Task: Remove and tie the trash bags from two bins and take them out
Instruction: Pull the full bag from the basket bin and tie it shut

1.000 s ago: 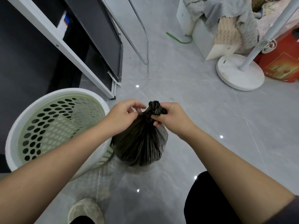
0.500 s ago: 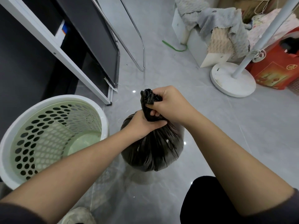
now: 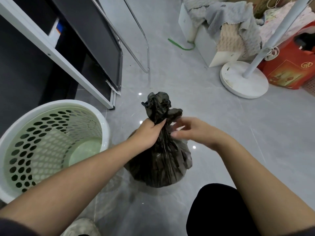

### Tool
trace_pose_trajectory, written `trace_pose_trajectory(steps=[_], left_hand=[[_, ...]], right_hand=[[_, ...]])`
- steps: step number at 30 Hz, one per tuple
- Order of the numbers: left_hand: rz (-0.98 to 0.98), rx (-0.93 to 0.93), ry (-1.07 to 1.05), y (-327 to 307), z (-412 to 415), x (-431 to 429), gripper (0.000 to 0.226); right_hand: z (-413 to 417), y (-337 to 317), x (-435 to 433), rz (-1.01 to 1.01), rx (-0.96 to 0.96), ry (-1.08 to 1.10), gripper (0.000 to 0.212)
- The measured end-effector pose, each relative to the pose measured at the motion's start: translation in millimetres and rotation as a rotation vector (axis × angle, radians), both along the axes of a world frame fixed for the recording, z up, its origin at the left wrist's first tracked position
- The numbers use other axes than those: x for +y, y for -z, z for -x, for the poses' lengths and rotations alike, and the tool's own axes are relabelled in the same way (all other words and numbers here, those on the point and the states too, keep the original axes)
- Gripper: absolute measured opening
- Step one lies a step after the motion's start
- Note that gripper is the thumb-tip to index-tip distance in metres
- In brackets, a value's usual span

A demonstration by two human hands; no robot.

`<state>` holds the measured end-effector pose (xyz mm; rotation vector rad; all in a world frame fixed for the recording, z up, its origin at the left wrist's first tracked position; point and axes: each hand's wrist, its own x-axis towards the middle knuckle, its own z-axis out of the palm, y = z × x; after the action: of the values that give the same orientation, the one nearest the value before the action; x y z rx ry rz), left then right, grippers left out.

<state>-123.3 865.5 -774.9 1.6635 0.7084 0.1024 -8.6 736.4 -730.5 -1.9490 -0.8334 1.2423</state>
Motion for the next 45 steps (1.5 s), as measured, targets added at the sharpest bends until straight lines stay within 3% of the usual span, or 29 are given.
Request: trace_pose_trajectory(steps=[2,4,6,8,10,12,15,20,23,25,30,33,39,45], left_hand=[[-0.024,0.000,0.015,-3.7,-4.7,0.9,0.024],[-0.048,0.008,0.019,-7.6,-10.6,1.7,0.023],[-0.224,0.040,0.015,-7.5,-15.4,5.3,0.021],[-0.533,0.128,0.045,-10.4,-16.8,10.1,0.015],[-0.644,0.166,-0.004,-20.3,-15.0,13.1,0.012],[-0.607,0.183,-0.047,-31.5,-12.0,16.7,0.012],[-0.556,0.217,-0.016,-43.7,-8.2,21.8,0.012],[-0.512,0.300,0.030,-46.4,-8.2,22.1,0.030],[-0.424,0.329,0.000,-48.7,-8.5,24.6,0.027],[-0.349,0.303,-0.030,-52.6,-8.1,26.2,0.022],[-0.320,0.254,-0.037,-62.1,-3.8,28.3,0.015],[-0.304,0.244,-0.045,-64.1,-2.2,31.0,0.017],[-0.217,0.216,-0.054,-61.8,-1.0,35.2,0.016],[-0.202,0.199,-0.054,-59.5,-1.8,35.9,0.017]], right_hand=[[9.7,16.3,4.6,0.048,-0.084,-0.070,0.023],[17.2,28.2,11.8,0.017,-0.199,-0.007,0.016],[20.3,34.3,16.1,0.002,-0.303,0.074,0.011],[20.6,35.2,20.0,-0.054,-0.373,0.122,0.020],[18.9,35.6,24.5,-0.108,-0.470,0.136,0.041],[18.3,37.1,28.1,-0.139,-0.528,0.089,0.042],[24.5,33.1,29.7,-0.154,-0.474,0.024,0.022],[17.9,40.3,29.9,-0.068,-0.415,0.099,0.060],[16.1,44.7,29.2,0.044,-0.539,-0.055,0.042],[17.9,45.8,30.6,0.014,-0.590,-0.059,0.034],[22.4,43.1,35.1,-0.052,-0.467,0.021,0.037],[24.8,40.6,35.2,-0.068,-0.432,0.075,0.053],[22.2,42.1,35.8,-0.074,-0.719,0.022,0.029],[27.6,37.6,36.0,-0.068,-0.585,0.032,0.048]])
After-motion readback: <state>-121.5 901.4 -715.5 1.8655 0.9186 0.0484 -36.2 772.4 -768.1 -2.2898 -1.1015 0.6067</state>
